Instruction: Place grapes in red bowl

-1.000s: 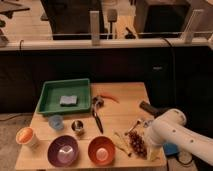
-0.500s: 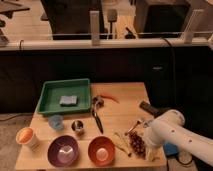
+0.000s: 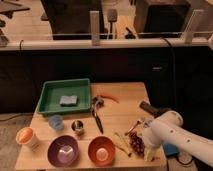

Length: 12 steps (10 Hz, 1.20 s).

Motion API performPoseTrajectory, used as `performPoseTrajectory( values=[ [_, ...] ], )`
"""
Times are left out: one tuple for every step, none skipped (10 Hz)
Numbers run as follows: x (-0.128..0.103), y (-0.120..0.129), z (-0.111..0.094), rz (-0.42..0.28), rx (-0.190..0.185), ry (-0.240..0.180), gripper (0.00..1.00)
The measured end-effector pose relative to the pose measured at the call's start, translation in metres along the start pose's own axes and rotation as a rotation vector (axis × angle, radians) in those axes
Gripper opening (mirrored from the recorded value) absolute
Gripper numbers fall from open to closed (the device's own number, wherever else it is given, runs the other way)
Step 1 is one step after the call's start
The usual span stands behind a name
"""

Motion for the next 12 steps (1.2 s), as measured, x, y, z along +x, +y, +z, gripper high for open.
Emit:
performPoseTrajectory(
  values=[
    [0.001,0.001,0.003,0.004,-0.001,-0.005,0.8],
    [0.001,0.002,0.006,0.009,-0.004,-0.012,0.8],
    [0.0,0.003,0.007,0.011,-0.006,-0.016,0.8],
    [0.0,0.004,0.009,0.014,-0.009,-0.022,0.8],
    [-0.001,0.004,0.011,0.017,-0.011,-0.029,0.8],
    [-0.001,0.006,0.014,0.021,-0.015,-0.036,0.8],
    [-0.001,0.007,0.016,0.024,-0.02,-0.04,0.8],
    [-0.001,0.008,0.018,0.025,-0.022,-0.045,0.8],
    [-0.002,0.009,0.019,0.026,-0.025,-0.048,0.8],
    [-0.002,0.01,0.02,0.026,-0.028,-0.053,0.8],
    [-0.002,0.011,0.021,0.026,-0.029,-0.055,0.8],
    [-0.003,0.012,0.023,0.027,-0.032,-0.06,0.8]
  ],
)
